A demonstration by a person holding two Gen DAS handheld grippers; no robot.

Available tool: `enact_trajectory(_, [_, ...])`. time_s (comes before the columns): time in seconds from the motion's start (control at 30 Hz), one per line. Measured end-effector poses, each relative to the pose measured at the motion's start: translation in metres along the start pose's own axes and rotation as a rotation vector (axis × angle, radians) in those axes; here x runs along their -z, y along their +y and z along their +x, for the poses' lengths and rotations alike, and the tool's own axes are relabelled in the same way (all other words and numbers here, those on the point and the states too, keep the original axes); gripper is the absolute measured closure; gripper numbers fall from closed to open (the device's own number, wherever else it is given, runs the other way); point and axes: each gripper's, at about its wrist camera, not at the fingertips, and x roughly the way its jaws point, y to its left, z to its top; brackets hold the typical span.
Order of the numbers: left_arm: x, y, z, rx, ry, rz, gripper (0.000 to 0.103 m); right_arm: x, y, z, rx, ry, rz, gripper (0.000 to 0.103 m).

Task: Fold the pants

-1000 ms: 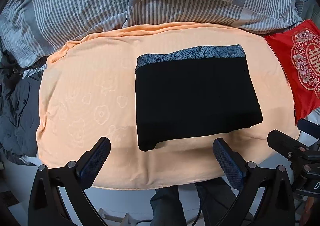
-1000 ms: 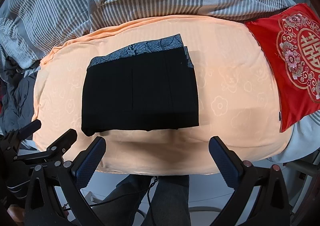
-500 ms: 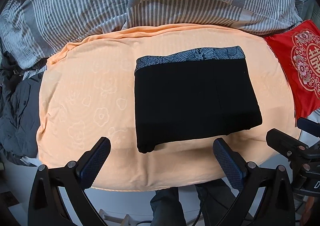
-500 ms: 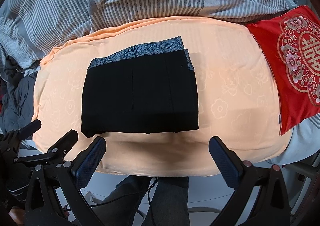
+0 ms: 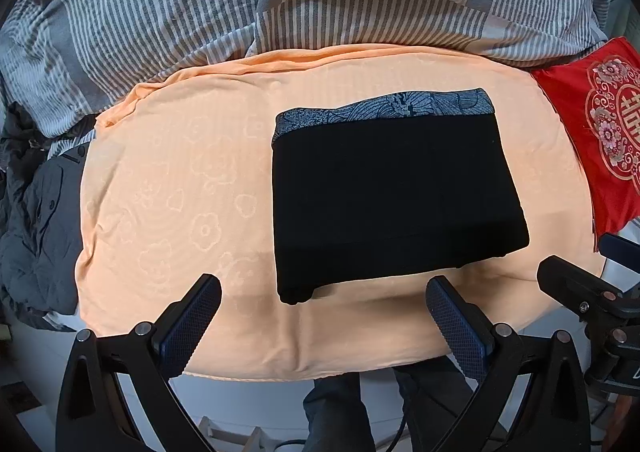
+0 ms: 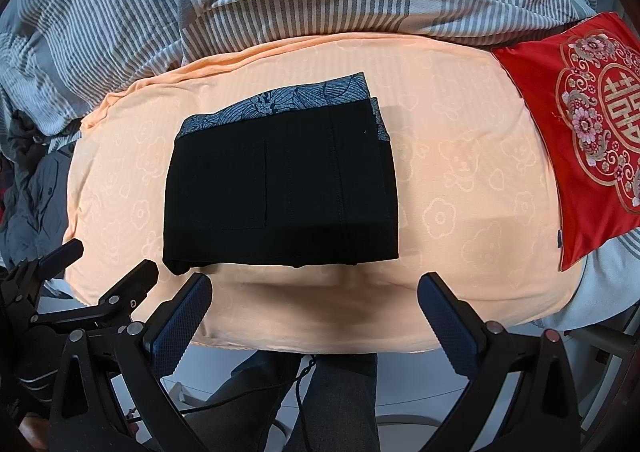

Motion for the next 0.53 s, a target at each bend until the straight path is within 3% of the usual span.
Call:
enact_trajectory(0.3, [0.0024,0.0039,0.0032,0.012,0.011,-0.022,0.000,0.0033,0.0003,0.0027,0.001,0.004,0.002,0.000])
enact_trajectory(0.53, [0.0033,0.0032,-0.0051,0.023,-0.052,-0.016,0.000,0.0033,-0.0002,0.0023,0.000,0.002,-0.002,0.000])
